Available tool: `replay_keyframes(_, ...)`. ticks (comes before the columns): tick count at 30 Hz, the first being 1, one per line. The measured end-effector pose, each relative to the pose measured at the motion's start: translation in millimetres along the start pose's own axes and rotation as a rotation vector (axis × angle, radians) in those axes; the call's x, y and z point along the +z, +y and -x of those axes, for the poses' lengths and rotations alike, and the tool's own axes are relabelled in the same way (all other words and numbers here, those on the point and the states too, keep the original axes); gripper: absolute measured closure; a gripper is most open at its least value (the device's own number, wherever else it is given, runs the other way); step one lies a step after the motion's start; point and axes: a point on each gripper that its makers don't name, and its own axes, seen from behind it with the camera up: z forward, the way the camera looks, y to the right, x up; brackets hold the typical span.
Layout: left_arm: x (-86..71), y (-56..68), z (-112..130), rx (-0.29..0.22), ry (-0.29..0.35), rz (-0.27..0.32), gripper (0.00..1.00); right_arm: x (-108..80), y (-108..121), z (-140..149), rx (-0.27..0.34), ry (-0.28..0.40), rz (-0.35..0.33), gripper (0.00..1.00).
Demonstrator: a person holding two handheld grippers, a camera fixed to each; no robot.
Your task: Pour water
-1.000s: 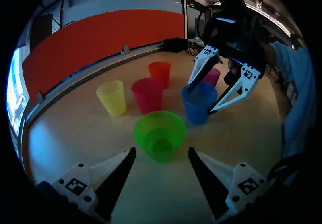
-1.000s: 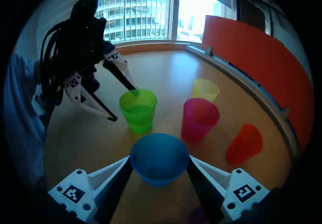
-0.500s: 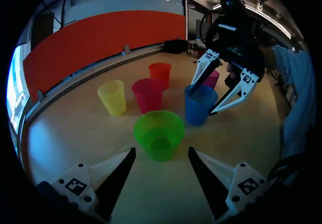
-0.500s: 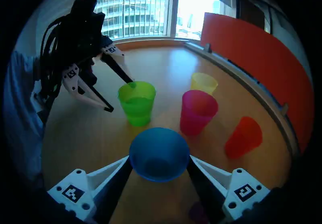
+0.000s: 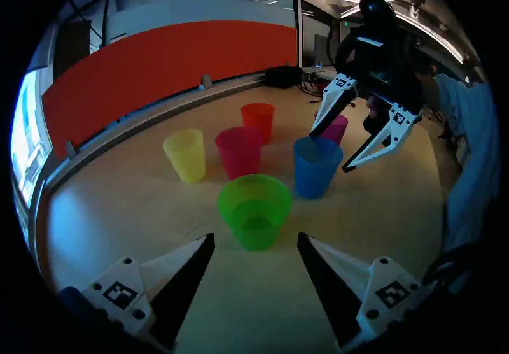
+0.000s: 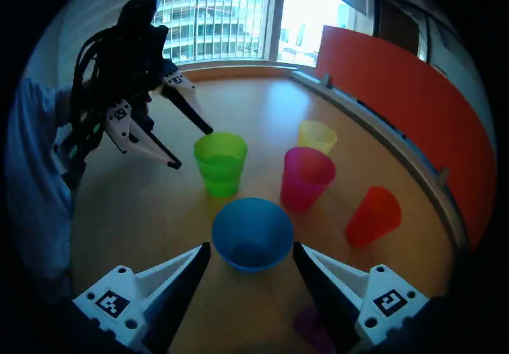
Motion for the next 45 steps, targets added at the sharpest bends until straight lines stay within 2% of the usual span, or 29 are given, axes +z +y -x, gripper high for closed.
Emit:
replay_keyframes(9, -18.1, -2.9, -7, -0.014, 0.029, -0.036, 0.03, -31.4, 1, -8, 0.003, 0.064, 0.044, 0.00)
replay_keyframes(16, -35.3, -9.1, -27, -0.038, 0.104, -0.083, 0.03, -55.8, 6, -24, 0.032, 0.162, 0.098, 0.00)
replay_keyframes(24, -59.3, -25.3, -50, -0.051, 0.196, -0.176, 0.03, -84.7, 9, -38, 0.066, 0.264, 0.162, 0.00)
replay_keyframes(29, -74.0, -36.0, -61, -0.047, 0.252, -0.260, 0.03, -103.6, 13, -49, 0.094, 0.343, 0.220, 0.00)
replay_keyframes(36, -92.0, -37.4, -78, -0.003, 0.325, -0.354, 0.03, -132.8, 22, -65, 0.131, 0.458, 0.329, 0.00)
replay_keyframes(45, -118.7, -47.3, -91, -0.028, 0.425, -0.456, 0.03, -164.9, 38, -67, 0.211, 0.563, 0.465, 0.00)
